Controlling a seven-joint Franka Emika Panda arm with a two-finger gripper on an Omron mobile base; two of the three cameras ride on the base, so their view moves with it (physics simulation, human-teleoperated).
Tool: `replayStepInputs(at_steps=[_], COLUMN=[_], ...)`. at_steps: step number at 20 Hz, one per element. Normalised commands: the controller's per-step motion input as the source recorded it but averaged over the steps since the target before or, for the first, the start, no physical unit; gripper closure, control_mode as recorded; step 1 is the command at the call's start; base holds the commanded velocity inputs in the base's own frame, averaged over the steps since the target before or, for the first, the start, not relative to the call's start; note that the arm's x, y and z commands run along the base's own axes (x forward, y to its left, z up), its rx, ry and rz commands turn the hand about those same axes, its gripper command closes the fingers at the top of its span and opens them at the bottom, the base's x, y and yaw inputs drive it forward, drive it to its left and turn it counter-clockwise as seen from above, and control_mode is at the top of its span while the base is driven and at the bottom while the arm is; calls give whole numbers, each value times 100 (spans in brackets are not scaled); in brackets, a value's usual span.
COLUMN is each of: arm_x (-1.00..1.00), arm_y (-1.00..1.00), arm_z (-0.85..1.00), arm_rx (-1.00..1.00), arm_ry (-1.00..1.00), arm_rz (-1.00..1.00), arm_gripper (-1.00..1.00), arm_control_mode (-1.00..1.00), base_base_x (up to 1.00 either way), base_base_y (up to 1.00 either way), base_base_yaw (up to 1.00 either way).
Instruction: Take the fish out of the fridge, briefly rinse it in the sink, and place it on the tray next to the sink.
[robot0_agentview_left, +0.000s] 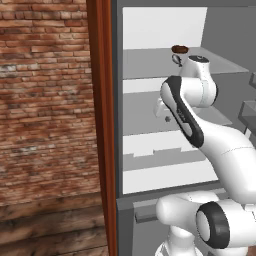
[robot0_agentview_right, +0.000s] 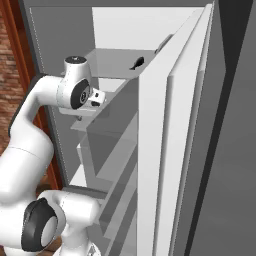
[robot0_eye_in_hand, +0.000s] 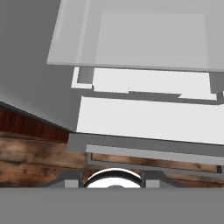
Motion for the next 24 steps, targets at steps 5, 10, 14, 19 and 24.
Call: replayStepInputs(at_steps=[5, 10, 14, 19, 24], arm_x=[0, 0, -5, -10, 1], arm_y=[0, 0, 0, -1, -12], arm_z=[-2, 0, 23, 43, 64], arm_rx=[0, 0, 0, -1, 0], arm_ry=[-2, -1, -29, -36, -29], arm_rz=[0, 0, -1, -2, -8], arm_gripper=[-100, -100, -100, -100, -100], arm_control_mode=[-100, -100, -100, -100, -100], base_base_x=[0, 0, 0, 0, 0], base_base_y=[0, 0, 0, 0, 0], base_base_yaw=[0, 0, 0, 0, 0])
